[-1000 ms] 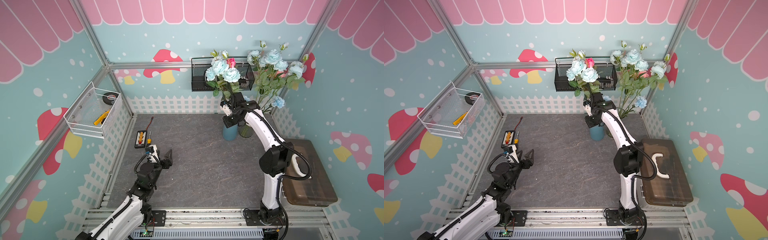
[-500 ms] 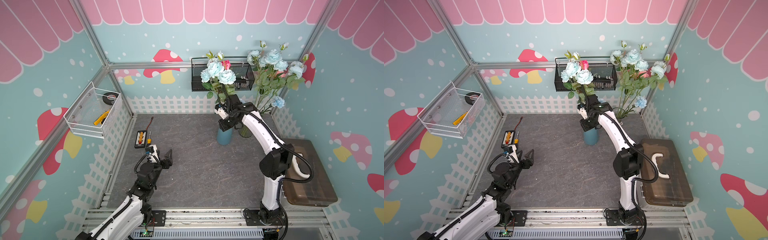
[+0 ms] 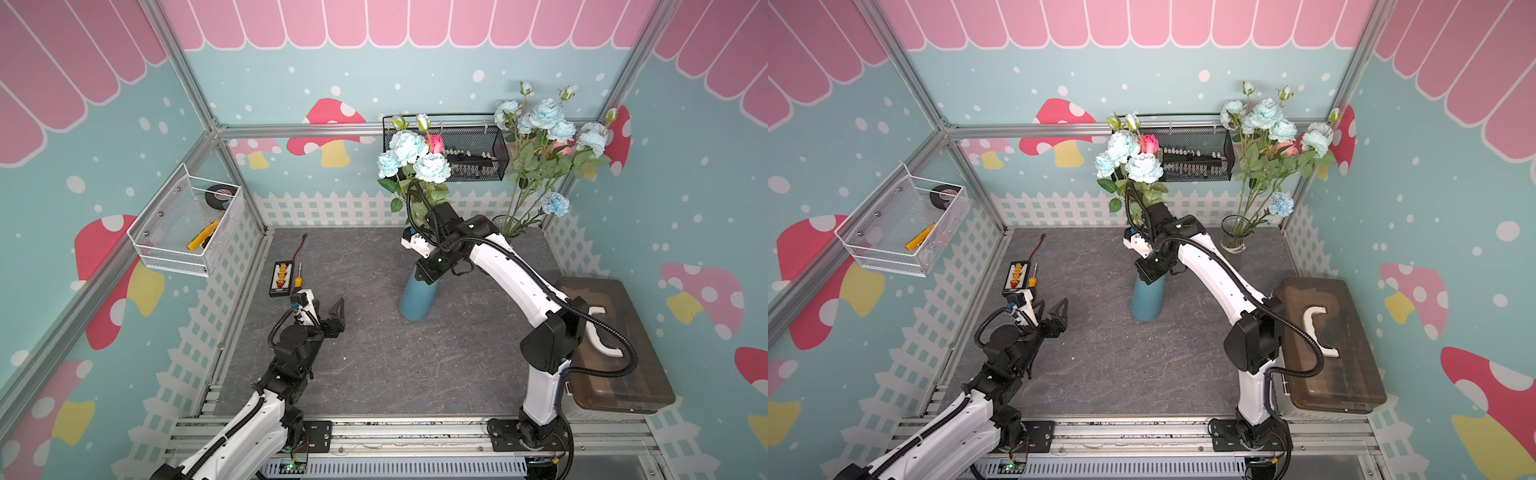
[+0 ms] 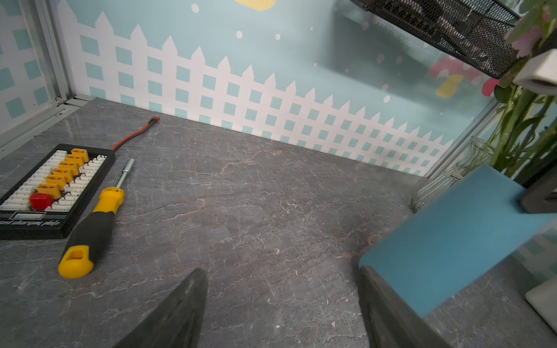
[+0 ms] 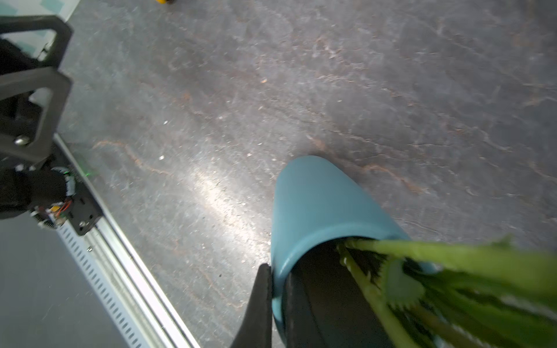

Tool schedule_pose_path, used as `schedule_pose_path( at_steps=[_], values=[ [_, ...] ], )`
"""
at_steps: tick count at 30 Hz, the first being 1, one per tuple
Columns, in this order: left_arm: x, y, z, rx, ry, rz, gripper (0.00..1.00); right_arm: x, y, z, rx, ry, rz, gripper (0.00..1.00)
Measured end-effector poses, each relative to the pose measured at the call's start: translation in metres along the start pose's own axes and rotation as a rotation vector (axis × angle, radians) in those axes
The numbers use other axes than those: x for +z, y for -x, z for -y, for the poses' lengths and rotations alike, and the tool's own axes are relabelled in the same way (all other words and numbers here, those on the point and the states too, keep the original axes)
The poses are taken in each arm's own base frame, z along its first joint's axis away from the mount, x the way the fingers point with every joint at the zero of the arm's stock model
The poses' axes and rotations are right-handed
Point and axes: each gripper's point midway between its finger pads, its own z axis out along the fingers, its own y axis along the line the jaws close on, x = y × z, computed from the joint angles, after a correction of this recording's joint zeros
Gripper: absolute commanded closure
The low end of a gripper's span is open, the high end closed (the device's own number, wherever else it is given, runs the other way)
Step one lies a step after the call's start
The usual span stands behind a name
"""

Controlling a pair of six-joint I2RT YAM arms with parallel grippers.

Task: Pick out blue flowers from the vase
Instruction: Pick up the vase from the center of the board, then place the vase at the center of the board.

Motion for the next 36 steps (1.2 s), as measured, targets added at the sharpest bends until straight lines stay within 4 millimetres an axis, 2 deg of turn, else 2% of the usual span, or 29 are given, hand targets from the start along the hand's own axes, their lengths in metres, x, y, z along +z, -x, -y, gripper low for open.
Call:
schedule_pose_path(
  at_steps=[4,9,25,33,36],
  values=[
    [0.0,0.0,0.0,0.0,0.0,0.0,0.21,0.0,-0.007,-0.031,-0.05,0.045,-0.015,1.0],
    [0.0,0.0,0.0,0.0,0.0,0.001,0.21,-0.003,-0.015,-0.054,-0.097,0.059,-0.026,1.0],
    [-0.001,0.002,0.001,0.0,-0.002,0.006,0.21,0.009,-0.026,-0.103,-0.246,-0.046,-0.074,1.0],
    [-0.001,0.002,0.001,-0.001,-0.002,0.006,0.21,0.029,-0.019,-0.127,-0.312,-0.049,-0.099,1.0],
    [-0.001,0.002,0.001,-0.001,-0.002,0.006,0.21,0.031,-0.018,-0.131,-0.325,-0.058,-0.1,1.0]
  ],
)
